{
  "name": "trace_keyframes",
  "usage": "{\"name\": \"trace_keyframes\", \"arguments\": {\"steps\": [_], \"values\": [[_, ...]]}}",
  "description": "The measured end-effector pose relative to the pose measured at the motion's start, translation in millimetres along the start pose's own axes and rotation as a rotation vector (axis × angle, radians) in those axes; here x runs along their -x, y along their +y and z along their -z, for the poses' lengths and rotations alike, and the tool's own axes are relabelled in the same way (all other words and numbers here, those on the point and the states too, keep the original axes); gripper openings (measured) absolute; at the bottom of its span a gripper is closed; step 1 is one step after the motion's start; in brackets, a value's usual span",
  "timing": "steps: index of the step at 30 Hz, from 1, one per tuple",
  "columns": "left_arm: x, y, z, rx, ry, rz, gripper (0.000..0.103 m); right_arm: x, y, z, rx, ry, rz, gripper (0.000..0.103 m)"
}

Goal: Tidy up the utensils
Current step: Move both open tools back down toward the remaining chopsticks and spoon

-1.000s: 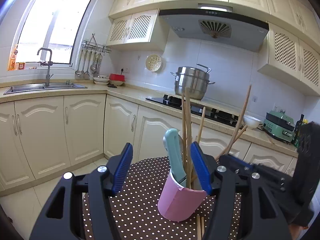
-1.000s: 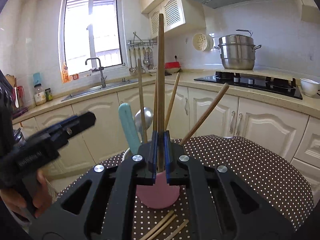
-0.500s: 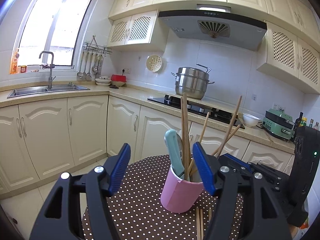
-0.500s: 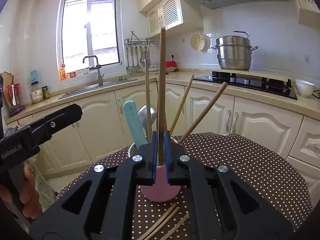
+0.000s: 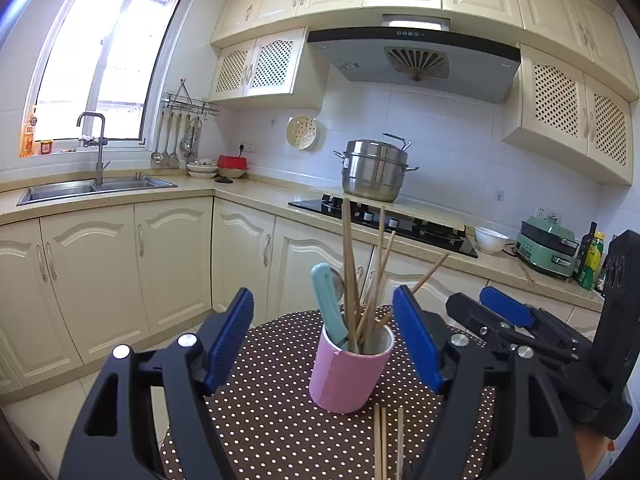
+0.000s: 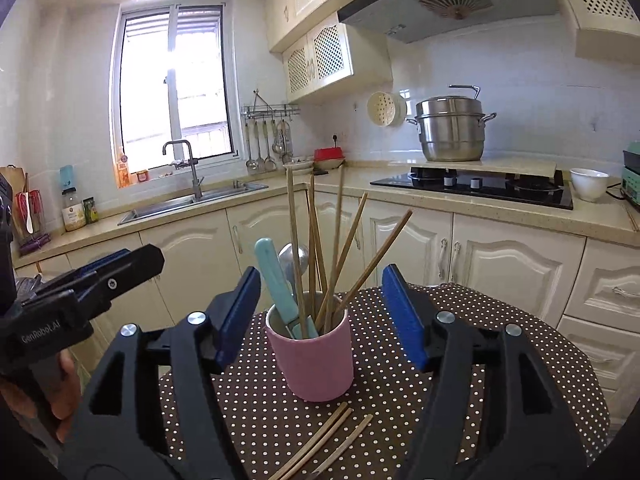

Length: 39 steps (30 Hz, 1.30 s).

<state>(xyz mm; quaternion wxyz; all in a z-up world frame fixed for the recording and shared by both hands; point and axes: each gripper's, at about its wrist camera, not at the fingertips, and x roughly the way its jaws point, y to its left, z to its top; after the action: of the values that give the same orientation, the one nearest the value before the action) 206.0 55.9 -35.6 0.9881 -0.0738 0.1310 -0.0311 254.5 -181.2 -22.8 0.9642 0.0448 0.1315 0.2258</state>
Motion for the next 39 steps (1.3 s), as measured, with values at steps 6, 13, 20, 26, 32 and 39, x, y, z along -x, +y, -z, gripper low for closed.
{"name": "trace_keyframes", "arguments": {"steps": [6, 13, 20, 26, 32, 39], "values": [[15, -11, 2, -0.024, 0.011, 0.009, 0.074, 25, -2, 0, 0.01, -0.014, 0.028, 0.071], [11, -18, 18, -0.045, 0.142, 0.031, 0.075, 44, -5, 17, 0.017, 0.047, 0.053, 0.074], [-13, -25, 54, -0.144, 0.378, 0.043, 0.075, 39, -20, 54, -0.022, 0.2, 0.086, 0.074], [-38, -22, 97, -0.196, 0.598, 0.03, 0.075, 38, -37, 91, -0.097, 0.291, 0.096, 0.074], [-54, -21, 124, -0.208, 0.725, 0.049, 0.075, 36, -45, 113, -0.133, 0.342, 0.096, 0.074], [-65, -24, 143, -0.244, 0.773, 0.044, 0.075, 37, -45, 116, -0.154, 0.359, 0.091, 0.074]]}}
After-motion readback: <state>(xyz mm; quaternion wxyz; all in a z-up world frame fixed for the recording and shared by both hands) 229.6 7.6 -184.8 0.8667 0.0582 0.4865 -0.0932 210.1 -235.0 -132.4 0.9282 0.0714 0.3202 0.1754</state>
